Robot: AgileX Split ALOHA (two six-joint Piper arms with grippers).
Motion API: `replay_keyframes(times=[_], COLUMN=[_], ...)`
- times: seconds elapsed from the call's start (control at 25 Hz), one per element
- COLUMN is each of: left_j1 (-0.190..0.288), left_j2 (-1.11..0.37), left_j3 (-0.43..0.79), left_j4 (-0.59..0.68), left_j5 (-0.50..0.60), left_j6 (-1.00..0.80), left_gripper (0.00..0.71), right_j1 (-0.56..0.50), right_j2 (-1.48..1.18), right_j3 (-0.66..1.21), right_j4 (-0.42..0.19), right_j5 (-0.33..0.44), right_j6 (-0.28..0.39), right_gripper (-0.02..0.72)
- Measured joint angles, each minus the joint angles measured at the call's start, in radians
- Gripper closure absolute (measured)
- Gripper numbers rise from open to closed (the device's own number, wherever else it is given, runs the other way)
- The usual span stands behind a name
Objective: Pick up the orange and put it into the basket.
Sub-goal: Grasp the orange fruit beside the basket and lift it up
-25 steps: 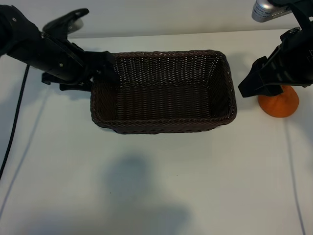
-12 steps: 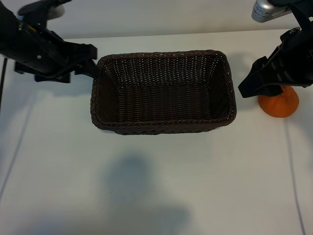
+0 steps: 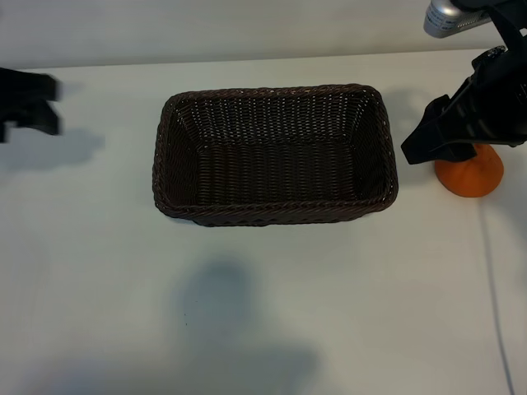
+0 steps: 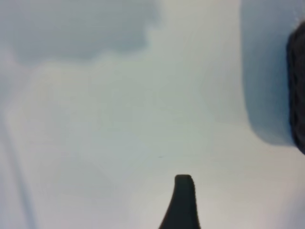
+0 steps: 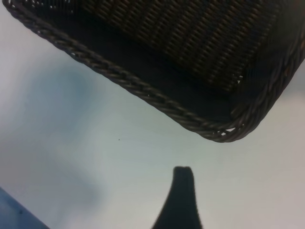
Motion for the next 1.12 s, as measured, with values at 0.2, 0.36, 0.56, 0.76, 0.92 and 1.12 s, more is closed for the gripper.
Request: replay_keyframes(times=[0.2,0.36,0.56,0.76,0.92,1.12], left_j1=[0.082,0.085,0.085,0.086,0.086,0.086], left_j2=[-0.129,-0.208,-0.29,-0.365,-0.461,-0.643], left_j3=[0.0,0.0,0.0,0.0,0.0,0.0], left_j4=[-0.004,0.014,0.103,0.134,0.169,0.212], left_j5=[0.026,0.044,0.062,0.091,0.112,0.173], left_j6=[0.037,0.044,0.008,-0.01,-0.018,-0.047], left_gripper=[0.097,0.105,0.112,0.114,0.114,0.114], right_j1=[0.0,0.0,0.0,0.0,0.0,0.0], right_j2=[0.0,0.0,0.0,0.0,0.0,0.0], right_j3=[0.0,0.0,0.0,0.0,0.0,0.0], right_j4=[0.0,0.0,0.0,0.0,0.0,0.0], right_j5=[0.0,0.0,0.0,0.0,0.0,0.0], right_j6=[0.0,0.0,0.0,0.0,0.0,0.0], right_gripper=[0.108,0.108,0.108,0.108,0.108,0.108])
